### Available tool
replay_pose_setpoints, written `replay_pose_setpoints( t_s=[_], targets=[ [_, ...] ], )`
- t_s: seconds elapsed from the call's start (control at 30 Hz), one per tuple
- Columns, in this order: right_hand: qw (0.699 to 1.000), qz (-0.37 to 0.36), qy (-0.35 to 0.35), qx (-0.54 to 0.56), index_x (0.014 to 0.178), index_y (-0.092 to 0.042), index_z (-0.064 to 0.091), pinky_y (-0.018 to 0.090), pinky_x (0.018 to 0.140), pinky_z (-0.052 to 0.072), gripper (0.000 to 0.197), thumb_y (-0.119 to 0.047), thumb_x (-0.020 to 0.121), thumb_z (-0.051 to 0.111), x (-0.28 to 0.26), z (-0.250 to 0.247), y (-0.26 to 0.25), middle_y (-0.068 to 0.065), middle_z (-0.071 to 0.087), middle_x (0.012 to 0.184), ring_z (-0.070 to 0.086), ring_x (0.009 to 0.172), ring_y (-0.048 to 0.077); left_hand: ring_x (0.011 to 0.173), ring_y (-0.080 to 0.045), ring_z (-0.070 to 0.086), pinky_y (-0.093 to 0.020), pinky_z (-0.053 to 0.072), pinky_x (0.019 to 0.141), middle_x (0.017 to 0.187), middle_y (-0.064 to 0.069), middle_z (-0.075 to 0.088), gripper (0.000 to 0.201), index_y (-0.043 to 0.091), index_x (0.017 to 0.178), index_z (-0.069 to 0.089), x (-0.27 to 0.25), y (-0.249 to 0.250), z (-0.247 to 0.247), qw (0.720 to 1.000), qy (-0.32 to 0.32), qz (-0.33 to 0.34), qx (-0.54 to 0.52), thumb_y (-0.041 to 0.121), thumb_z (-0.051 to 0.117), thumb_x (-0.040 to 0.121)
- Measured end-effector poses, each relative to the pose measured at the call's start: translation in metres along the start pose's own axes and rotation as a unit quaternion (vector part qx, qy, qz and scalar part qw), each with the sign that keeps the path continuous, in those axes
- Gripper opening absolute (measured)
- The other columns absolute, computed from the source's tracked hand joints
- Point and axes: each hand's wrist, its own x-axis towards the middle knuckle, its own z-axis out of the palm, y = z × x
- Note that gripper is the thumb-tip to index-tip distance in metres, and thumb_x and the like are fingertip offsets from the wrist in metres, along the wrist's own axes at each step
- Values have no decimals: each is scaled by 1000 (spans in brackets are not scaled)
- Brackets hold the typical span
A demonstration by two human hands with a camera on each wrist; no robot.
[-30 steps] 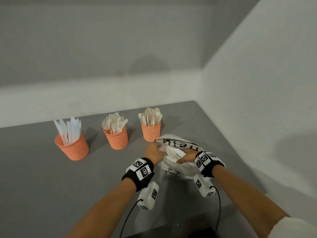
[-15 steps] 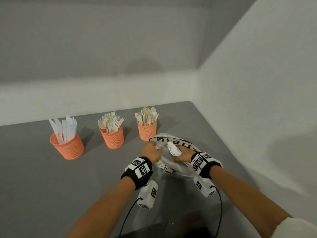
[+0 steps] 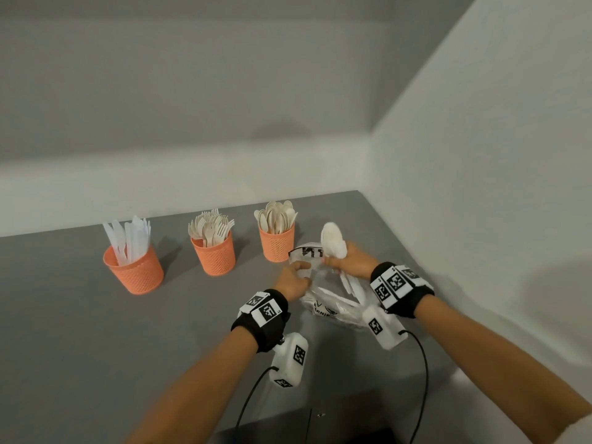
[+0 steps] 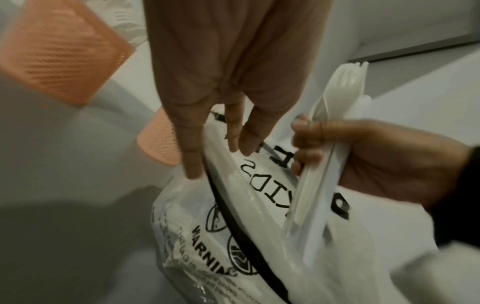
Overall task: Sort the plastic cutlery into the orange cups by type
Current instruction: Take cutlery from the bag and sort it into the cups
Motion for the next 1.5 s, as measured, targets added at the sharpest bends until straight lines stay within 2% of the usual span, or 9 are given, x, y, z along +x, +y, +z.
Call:
replay_pose_setpoints(
  t_s=[0.07, 0.2, 0.4, 0.67, 0.8, 0.9, 1.03, 1.3, 1.5],
  targets=[
    [997, -15, 44, 65, 83, -15, 52, 23, 59, 45, 11, -14, 88, 62, 4, -8, -12, -10, 52, 41, 49, 41, -1, 117, -29, 53, -33, 42, 99, 128, -15, 55, 33, 6, 120, 58, -5, 2, -2, 995, 44, 49, 73, 2, 50, 88],
    [961, -45, 113, 248, 79, -16, 51, 26, 61, 46, 15, -7, 89, 58, 10, -13, -38, 0, 49, 59, 49, 39, 1, 77, -16, 54, -21, 45, 68, 97, -11, 63, 20, 5, 95, 64, -18, 8, -18, 974, 192, 103, -57, 1, 45, 91],
    [946, -75, 112, 295, 71, -15, 51, 31, 62, 46, 20, -10, 87, 61, 23, 24, -68, -8, 52, 43, 51, 40, 4, 58, -12, 41, -21, 38, 57, 66, -1, 42, 31, 13, 73, 50, -29, 2, -37, 916, 80, -73, -387, 12, 30, 97],
    [936, -73, 115, 325, 70, -16, 55, 27, 59, 47, 20, -5, 83, 65, 19, 79, -97, 2, 52, 57, 49, 50, 13, 90, -29, 56, -42, 46, 90, 100, -22, 56, 66, -12, 126, 41, -34, 3, -57, 778, 38, -124, -614, 47, 27, 98],
    [941, -44, 97, 321, 73, -19, 53, 26, 51, 42, 17, -16, 84, 66, 17, 104, -88, 1, 44, 53, 44, 44, 10, 101, -28, 57, -39, 47, 89, 99, -17, 60, 68, 3, 109, 54, -39, 7, -62, 823, -12, -83, -562, 60, 23, 93],
    [935, -22, 135, 326, 80, -14, 51, 18, 37, 31, 14, -18, 87, 62, 23, 109, -83, 0, 36, 47, 34, 32, 5, 73, -18, 54, -30, 48, 70, 78, -6, 54, 71, 7, 89, 55, -38, 0, -66, 900, 27, -64, -430, 68, 18, 88],
    [957, -13, 78, 280, 72, -15, 49, 16, 34, 24, 22, -12, 93, 47, 17, 108, -81, -4, 34, 43, 30, 29, 4, 90, -13, 60, -25, 44, 78, 98, -3, 65, 44, 14, 110, 60, -37, 2, -74, 956, 58, 59, -282, 49, 38, 93],
    [887, 106, -321, 315, 40, -22, 40, 12, 28, 23, 56, -17, 94, 29, 11, 107, -79, -9, 28, 28, 24, 22, 2, 85, -14, 68, -21, 56, 75, 91, -7, 71, 17, 4, 91, 65, -29, 2, -96, 924, -36, 36, -378, 19, 56, 88],
    [938, 78, -241, 236, 67, -12, 52, 20, 46, 43, 30, -16, 94, 40, 21, 111, -76, 0, 48, 45, 46, 38, 8, 51, -10, 65, -16, 47, 43, 65, -5, 69, 25, 10, 73, 56, -25, 11, -92, 940, 105, 21, -323, 29, 62, 87]
  ],
)
